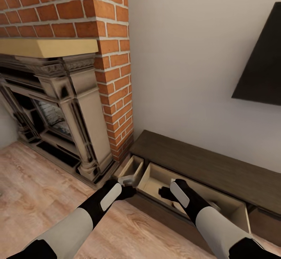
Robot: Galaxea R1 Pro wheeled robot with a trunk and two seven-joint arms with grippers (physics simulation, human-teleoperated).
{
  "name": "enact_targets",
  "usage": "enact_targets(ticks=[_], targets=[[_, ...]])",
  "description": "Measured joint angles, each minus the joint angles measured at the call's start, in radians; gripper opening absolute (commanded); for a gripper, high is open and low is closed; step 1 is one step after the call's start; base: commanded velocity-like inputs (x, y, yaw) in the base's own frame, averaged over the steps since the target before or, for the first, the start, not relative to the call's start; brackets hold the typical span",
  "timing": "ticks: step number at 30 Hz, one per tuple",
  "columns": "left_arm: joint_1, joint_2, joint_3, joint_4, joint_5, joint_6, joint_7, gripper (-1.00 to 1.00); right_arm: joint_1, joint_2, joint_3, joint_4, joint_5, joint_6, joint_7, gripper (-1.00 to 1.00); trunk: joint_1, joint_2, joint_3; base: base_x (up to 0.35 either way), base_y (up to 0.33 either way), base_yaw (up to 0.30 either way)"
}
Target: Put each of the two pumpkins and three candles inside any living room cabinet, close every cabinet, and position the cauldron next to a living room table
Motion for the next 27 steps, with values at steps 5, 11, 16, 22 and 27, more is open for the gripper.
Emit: enact_targets(ticks=[5,11,16,22,27], targets=[[0.0,0.001,0.004,-0.02,0.0,0.0,0.0,1.0,0.0,0.0,0.0,0.0,0.0,0.0,0.0,1.0,0.0,0.0,0.0,0.0,0.0,0.29],[0.0,0.008,0.004,-0.05,0.0,0.0,0.0,1.0,0.0,0.0,0.0,0.0,0.0,0.0,0.0,1.0,0.0,0.0,0.0,0.0,0.034,0.29],[0.0,0.01,0.004,-0.052,0.0,0.0,0.0,1.0,0.0,0.0,0.0,0.0,0.0,0.0,0.0,1.0,0.0,0.0,0.0,0.0,0.134,0.29],[0.0,0.011,0.004,-0.052,0.0,0.0,0.0,1.0,0.0,0.0,0.0,0.0,0.0,0.0,-0.001,1.0,0.0,0.0,0.0,0.0,0.049,0.29],[0.0,0.011,0.004,-0.052,0.0,0.0,0.0,1.0,0.0,0.0,0.0,0.0,0.0,0.0,-0.002,1.0,0.0,0.0,0.0,0.0,0.002,0.29]])
